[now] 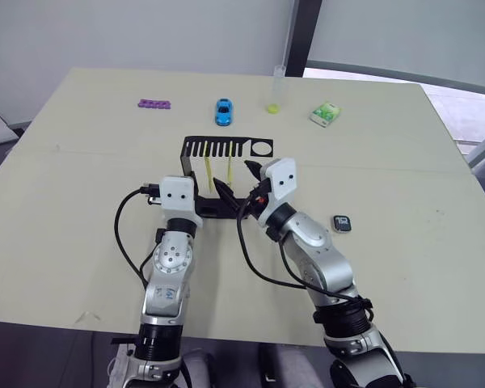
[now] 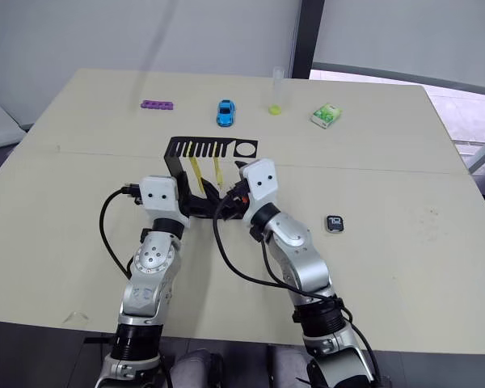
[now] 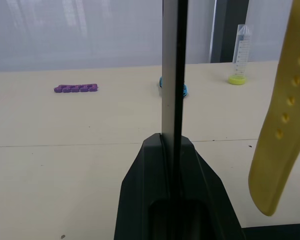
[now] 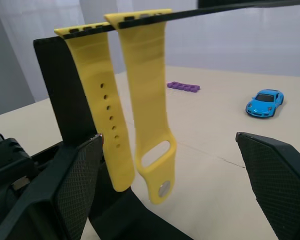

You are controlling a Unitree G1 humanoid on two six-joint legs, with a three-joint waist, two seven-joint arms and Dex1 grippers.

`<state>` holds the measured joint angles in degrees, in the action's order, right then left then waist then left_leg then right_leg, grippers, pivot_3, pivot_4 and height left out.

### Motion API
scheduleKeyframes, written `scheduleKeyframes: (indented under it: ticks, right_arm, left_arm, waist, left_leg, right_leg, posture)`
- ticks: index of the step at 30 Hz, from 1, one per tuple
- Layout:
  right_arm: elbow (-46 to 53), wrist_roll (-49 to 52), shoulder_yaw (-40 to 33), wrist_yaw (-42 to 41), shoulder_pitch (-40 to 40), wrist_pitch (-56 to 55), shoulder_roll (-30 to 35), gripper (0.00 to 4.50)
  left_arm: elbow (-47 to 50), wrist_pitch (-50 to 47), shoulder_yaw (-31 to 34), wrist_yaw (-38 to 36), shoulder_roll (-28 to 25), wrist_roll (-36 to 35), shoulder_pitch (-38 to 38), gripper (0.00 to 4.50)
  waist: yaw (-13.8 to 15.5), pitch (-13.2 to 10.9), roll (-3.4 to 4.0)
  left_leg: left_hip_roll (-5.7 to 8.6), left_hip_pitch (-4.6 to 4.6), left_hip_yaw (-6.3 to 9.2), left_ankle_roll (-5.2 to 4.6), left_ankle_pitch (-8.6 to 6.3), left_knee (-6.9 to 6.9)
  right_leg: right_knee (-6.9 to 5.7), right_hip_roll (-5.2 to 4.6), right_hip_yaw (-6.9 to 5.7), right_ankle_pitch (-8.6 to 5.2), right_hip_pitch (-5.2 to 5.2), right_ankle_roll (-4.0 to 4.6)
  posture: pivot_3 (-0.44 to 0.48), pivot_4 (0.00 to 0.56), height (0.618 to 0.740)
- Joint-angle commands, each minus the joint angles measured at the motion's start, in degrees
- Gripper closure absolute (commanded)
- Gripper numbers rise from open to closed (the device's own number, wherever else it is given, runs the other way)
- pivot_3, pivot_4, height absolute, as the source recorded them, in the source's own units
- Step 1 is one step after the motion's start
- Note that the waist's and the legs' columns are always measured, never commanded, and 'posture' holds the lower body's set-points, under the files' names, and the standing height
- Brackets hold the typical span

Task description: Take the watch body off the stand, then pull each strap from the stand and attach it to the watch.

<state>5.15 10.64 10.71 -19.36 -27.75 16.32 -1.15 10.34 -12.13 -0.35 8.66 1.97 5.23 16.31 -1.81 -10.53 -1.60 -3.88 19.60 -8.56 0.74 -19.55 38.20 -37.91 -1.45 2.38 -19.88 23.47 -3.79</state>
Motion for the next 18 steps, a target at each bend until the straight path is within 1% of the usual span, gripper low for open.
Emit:
scheduleKeyframes:
  ticks: [1,5,6,8,10,11,12,14,15,18]
  right_arm:
    - [1.4,0.2,-0.9,0.9,-1.1,-2.0,-1.0,0.0]
    - [1.5,0.1,-1.1,1.1,-1.1,-2.1,-0.9,0.0]
    - [1.4,0.1,-1.1,1.1,-1.1,-2.1,-0.9,0.25]
    - [1.3,-0.1,-1.0,1.2,-1.1,-2.1,-1.0,0.8]
    - [1.1,-0.1,-0.8,1.3,-1.1,-2.2,-1.3,1.84]
    - [1.0,-0.2,-0.7,1.3,-1.2,-2.2,-1.5,2.22]
    - [0.9,-0.1,-0.6,1.3,-1.2,-2.2,-1.7,2.79]
    - [0.7,-0.1,-0.4,1.2,-1.2,-2.3,-2.1,3.77]
    - [0.6,-0.1,-0.4,1.1,-1.2,-2.3,-2.2,4.42]
    - [0.8,0.1,-0.4,0.8,-1.1,-2.2,-2.3,4.48]
  left_arm:
    - [1.8,-0.2,-1.1,-0.2,0.8,0.1,-0.6,4.47]
    - [1.9,-0.3,-1.2,-0.3,0.8,0.1,-0.7,4.47]
    - [1.9,-0.3,-1.2,-0.3,0.8,0.1,-0.8,4.5]
    - [2.0,-0.3,-1.3,-0.4,0.8,0.1,-0.8,4.5]
    - [2.0,-0.3,-1.3,-0.4,0.9,0.1,-0.8,4.5]
    - [2.0,-0.3,-1.3,-0.4,0.9,0.0,-0.8,4.5]
    - [2.0,-0.4,-1.4,-0.5,0.9,0.0,-0.8,4.5]
    - [2.0,-0.4,-1.4,-0.5,0.9,0.0,-0.8,4.5]
    - [2.0,-0.4,-1.4,-0.5,0.9,0.0,-0.8,4.5]
    - [2.3,-0.6,-1.4,-0.4,1.0,0.0,-0.9,4.5]
  waist:
    - [0.0,0.0,0.0]
    - [0.0,0.0,0.0]
    - [0.0,0.0,0.0]
    - [0.0,0.0,0.0]
    - [0.0,0.0,0.0]
    - [0.0,0.0,0.0]
    - [0.0,0.0,0.0]
    - [0.0,0.0,0.0]
    - [0.0,0.0,0.0]
    - [0.0,0.0,0.0]
  left_leg:
    - [0.0,0.0,0.0,0.0,0.0,0.0]
    - [0.0,0.0,0.0,0.0,0.0,0.0]
    - [0.0,0.0,0.0,0.0,0.0,0.0]
    - [0.0,0.0,0.0,0.0,0.0,0.0]
    - [0.0,0.0,0.0,0.0,0.0,0.0]
    - [0.0,0.0,0.0,0.0,0.0,0.0]
    - [0.0,0.0,0.0,0.0,0.0,0.0]
    - [0.0,0.0,0.0,0.0,0.0,0.0]
    - [0.0,0.0,0.0,0.0,0.0,0.0]
    - [0.0,0.01,0.0,0.0,0.0,0.0]
  right_leg:
    - [0.0,0.0,0.0,0.0,0.0,0.0]
    - [0.0,0.0,0.0,0.0,0.0,0.0]
    - [0.0,0.0,0.0,0.0,0.0,0.0]
    - [0.0,0.0,0.0,0.0,0.0,0.0]
    - [0.0,0.0,0.0,0.0,0.0,0.0]
    - [0.0,0.0,0.0,0.0,0.0,0.0]
    - [0.0,0.0,0.0,0.0,0.0,0.0]
    - [0.0,0.0,0.0,0.0,0.0,0.0]
    - [0.0,0.0,0.0,0.0,0.0,0.0]
    - [0.0,0.0,0.0,0.0,0.0,0.0]
  posture:
    - [0.0,0.15,0.74]
    - [0.0,0.15,0.74]
    - [0.0,0.15,0.74]
    - [0.0,0.15,0.74]
    - [0.0,0.15,0.74]
    - [0.0,0.15,0.74]
    - [0.0,0.15,0.74]
    - [0.0,0.15,0.74]
    - [0.0,0.15,0.74]
    - [0.0,0.15,0.74]
